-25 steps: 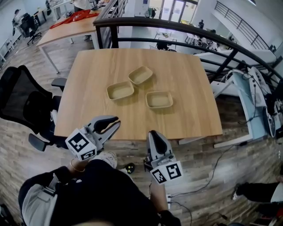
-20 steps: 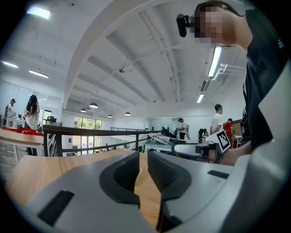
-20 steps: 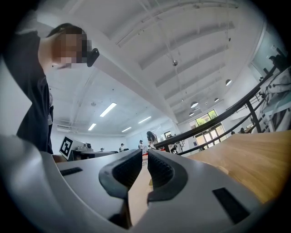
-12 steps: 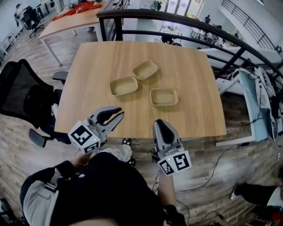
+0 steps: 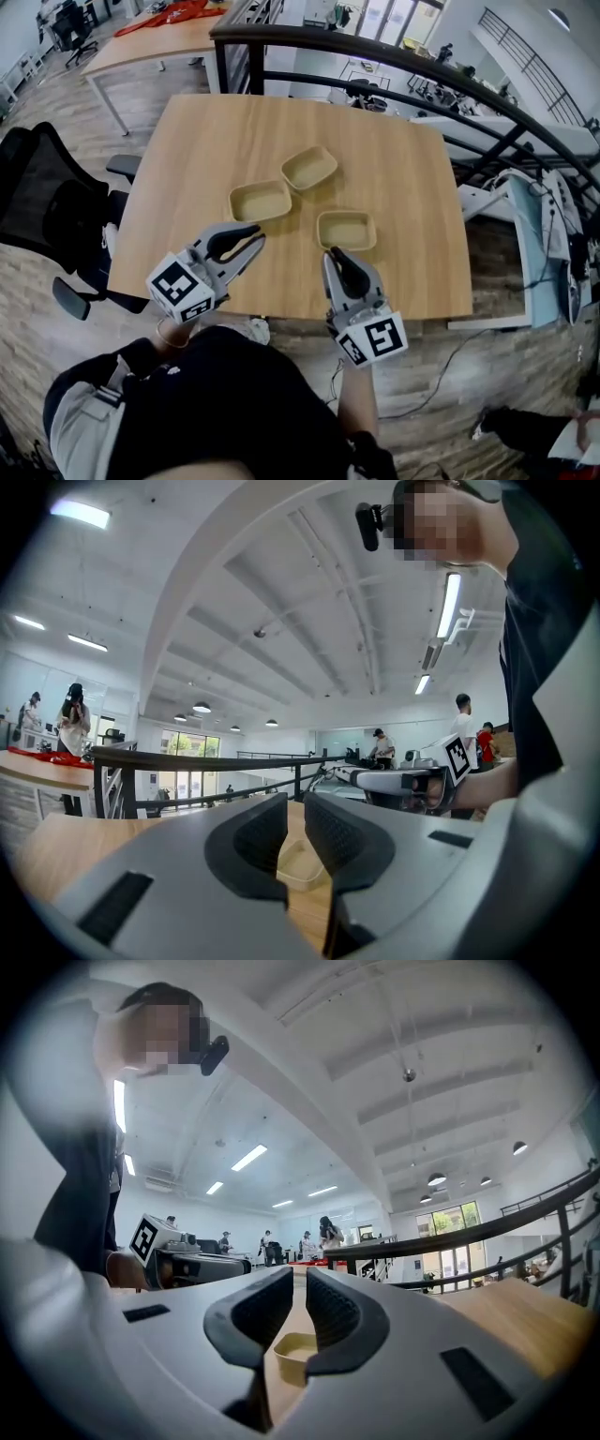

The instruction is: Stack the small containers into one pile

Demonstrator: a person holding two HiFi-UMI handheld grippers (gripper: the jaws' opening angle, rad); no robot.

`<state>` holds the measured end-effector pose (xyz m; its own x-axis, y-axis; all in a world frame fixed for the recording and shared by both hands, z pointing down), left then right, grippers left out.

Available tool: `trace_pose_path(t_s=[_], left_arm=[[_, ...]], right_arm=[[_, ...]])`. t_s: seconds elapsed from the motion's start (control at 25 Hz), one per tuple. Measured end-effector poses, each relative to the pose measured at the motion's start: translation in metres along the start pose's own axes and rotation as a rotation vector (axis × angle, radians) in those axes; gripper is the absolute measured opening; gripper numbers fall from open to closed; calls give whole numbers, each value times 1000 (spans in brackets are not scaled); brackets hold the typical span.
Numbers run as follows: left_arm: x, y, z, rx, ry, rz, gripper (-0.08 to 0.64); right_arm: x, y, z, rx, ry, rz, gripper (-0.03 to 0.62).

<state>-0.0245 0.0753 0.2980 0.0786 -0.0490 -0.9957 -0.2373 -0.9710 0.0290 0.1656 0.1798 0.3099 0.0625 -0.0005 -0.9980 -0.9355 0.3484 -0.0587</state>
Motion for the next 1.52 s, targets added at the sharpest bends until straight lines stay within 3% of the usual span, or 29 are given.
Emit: trace_pose_path(t_s=[0.24, 0.44, 0.76, 0.88, 1.24, 1.52], left_arm=[[-12, 29, 6, 83, 26, 31, 43], [-17, 55, 9, 139, 21, 43, 43], [-22, 87, 7, 167, -4, 49, 46], [-23, 95, 8, 178, -18, 37, 48], [-35, 110, 9, 239, 25, 91, 71], [-48, 116, -3, 275, 16, 135, 80]], right_arm=[[-4, -26, -34, 55, -3, -23, 31], [-5, -48, -71, 92, 51, 40, 32], [-14, -84, -121, 133, 151, 92, 37], [-19, -96, -134, 139, 184, 96, 89], [-44, -123, -169, 207, 357, 227, 106], [-71, -143, -190, 321, 545, 408, 112]])
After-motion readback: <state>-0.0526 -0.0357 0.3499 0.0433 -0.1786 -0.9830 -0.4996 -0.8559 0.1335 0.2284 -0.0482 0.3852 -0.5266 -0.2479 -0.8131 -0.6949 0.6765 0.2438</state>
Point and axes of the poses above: the fingertips, and each gripper's own axes: z backward along the fingers, y to its left, x out of its top, the point moved 7 cm from there along z, backward along the fingers, and after that the axes turned 2 degrees about y, right-handed, at the moved point
